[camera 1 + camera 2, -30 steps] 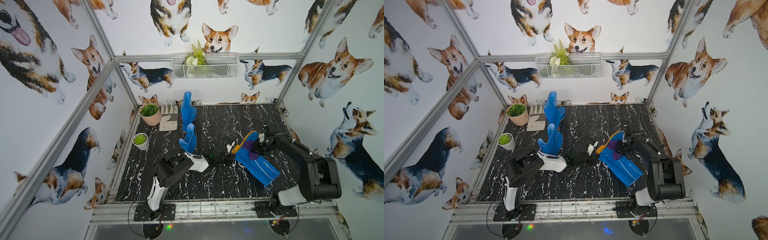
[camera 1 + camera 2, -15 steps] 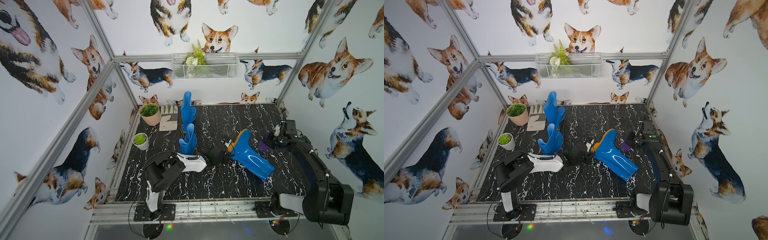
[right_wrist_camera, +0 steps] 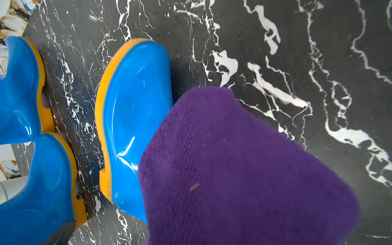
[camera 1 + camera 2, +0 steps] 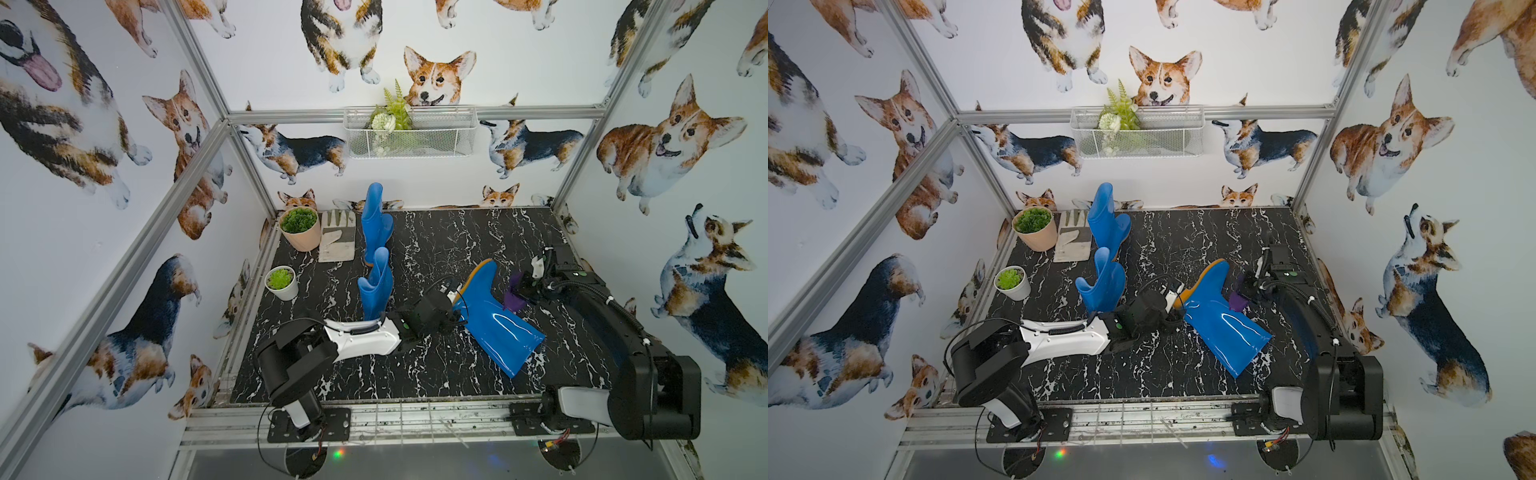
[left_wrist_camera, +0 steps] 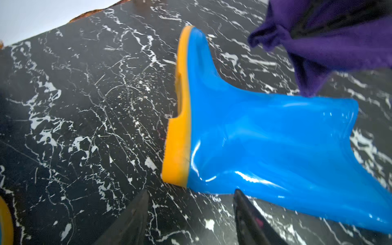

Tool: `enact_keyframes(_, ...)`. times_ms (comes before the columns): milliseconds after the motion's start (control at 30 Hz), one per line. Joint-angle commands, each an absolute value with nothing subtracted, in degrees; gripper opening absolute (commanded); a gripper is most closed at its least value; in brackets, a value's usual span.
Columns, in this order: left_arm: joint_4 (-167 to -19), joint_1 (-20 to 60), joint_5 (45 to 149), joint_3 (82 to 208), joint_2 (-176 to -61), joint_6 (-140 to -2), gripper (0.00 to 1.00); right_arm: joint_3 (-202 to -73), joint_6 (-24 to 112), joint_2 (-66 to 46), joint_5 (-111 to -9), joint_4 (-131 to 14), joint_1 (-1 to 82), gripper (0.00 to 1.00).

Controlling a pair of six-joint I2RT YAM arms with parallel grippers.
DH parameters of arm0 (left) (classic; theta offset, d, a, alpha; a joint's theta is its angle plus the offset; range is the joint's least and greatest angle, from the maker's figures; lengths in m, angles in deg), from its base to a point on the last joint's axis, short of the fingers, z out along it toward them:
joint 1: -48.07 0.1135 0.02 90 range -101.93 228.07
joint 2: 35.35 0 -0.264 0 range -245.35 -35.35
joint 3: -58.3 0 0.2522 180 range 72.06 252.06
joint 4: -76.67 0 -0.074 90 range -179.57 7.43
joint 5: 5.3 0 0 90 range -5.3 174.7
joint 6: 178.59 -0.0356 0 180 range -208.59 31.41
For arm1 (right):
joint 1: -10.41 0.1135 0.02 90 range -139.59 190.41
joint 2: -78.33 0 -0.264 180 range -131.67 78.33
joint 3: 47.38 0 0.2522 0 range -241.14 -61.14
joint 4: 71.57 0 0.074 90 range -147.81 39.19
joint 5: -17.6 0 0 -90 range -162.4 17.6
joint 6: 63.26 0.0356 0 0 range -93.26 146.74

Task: Wipe the rubber boots with a cloth
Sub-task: Wipe the dirt off the rubber boot, then adjust the rubber boot at the center of the board.

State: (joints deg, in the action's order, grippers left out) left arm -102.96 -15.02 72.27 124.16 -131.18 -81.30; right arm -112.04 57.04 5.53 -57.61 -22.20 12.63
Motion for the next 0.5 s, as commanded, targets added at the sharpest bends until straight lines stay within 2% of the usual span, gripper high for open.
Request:
enact_keyframes(0, -96.97, -18.99, 74.73, 128.37, -132.35, -96.68, 0.65, -111.07, 57.69, 6.43, -59.93, -21.97, 11.69, 0.00)
enact_keyframes(67, -93.18, -21.57, 73.35, 131.47, -134.96, -100.41, 0.65, -110.53, 58.58, 7.45, -62.45, -20.35, 9.86, 0.00)
enact_keyframes(233, -92.52, -27.87, 71.26, 133.94, -138.64, -107.03, 0.67, -106.92, 60.09, 13.68, -61.32, -21.29, 2.30, 0.00)
enact_keyframes(333, -90.12, -32.09, 68.52, 136.78, -142.16, -112.26, 0.69, -106.62, 59.20, 17.32, -61.99, -21.00, 1.16, 0.00)
enact_keyframes(467, -87.46, -35.87, 66.06, 141.50, -146.83, -117.03, 0.71, -106.67, 59.25, 16.81, -60.54, -21.00, 1.16, 0.00)
